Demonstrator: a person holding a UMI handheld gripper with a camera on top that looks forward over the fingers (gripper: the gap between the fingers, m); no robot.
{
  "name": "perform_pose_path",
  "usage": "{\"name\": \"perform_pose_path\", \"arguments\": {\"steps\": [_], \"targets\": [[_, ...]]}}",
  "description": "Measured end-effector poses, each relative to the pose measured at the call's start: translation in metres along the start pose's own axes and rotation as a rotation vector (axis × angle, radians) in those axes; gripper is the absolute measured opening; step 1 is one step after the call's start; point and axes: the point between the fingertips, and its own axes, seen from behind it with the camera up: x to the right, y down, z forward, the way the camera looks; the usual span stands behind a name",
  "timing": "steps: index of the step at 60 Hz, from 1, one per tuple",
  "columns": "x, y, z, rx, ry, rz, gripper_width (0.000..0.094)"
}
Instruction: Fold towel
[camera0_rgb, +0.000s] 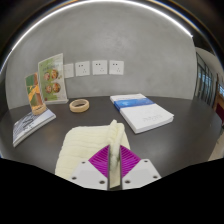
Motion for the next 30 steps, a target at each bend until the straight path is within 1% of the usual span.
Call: {"name": "perform_pose_path", "arguments": {"steps": [1, 2, 9, 10, 15, 22, 30], "targets": [[0.001, 0.0, -0.002, 0.001, 0.006, 0.003, 0.0267], [0.005, -0.001, -0.004, 0.004, 0.017, 0.006, 0.0306], [0.028, -0.004, -0.032, 0.024, 0.112, -0.009, 0.0828], [0.03, -0.003, -0.037, 0.023, 0.119, -0.012, 0.0787], [0.025, 0.003, -0.069, 0.026, 0.128, -0.023, 0.0785], [-0.008, 0.014, -0.128, 0.032, 0.083, -0.045, 0.0783], [-0.082, 0.026, -0.204, 0.095, 0.0, -0.085, 0.0774]]}}
